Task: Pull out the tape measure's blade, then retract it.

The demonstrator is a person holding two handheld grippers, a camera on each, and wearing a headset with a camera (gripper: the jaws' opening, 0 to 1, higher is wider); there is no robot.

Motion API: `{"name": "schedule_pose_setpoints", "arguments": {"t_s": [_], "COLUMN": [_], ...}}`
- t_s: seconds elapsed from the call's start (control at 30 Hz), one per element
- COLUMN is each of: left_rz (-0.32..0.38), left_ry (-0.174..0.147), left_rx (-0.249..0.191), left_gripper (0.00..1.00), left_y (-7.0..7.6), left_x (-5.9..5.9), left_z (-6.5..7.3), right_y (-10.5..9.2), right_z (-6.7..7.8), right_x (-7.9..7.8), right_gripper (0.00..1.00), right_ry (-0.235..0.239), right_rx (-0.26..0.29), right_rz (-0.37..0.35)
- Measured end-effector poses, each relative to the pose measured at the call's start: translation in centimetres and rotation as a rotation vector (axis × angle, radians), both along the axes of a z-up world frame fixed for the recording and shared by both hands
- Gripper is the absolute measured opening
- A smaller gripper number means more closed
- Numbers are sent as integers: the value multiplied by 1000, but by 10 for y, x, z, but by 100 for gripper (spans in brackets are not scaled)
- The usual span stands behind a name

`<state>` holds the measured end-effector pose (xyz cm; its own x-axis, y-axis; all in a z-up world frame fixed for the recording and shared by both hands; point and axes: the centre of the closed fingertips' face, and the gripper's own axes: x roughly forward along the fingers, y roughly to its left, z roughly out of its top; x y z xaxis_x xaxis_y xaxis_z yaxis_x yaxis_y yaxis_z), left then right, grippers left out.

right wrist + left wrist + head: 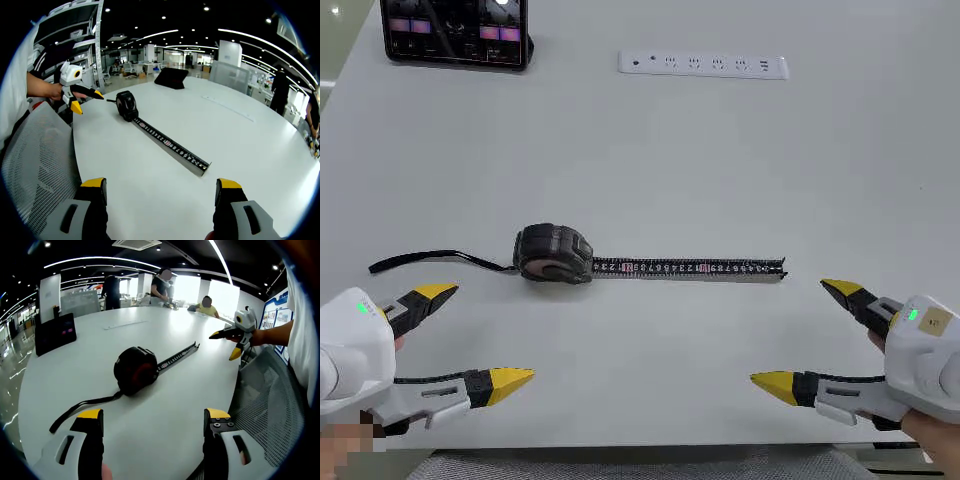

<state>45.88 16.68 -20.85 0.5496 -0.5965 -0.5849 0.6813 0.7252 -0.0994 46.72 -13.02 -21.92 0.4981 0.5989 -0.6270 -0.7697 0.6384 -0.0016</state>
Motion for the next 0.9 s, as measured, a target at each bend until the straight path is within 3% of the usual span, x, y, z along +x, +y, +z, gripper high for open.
{"name": "schedule_pose_setpoints", "arguments": {"t_s": [0.9], "left_rz": [-4], "left_ry": [12], "left_rx": [1], "left_gripper": [79], "left_y": [0], "left_x": [-1], "left_z": [0], "right_y": [-2], "right_z": [2], "right_x": [3], "right_gripper": [88], "right_ry": [-8], "right_rx": [-1], "right_rz": [-3]}}
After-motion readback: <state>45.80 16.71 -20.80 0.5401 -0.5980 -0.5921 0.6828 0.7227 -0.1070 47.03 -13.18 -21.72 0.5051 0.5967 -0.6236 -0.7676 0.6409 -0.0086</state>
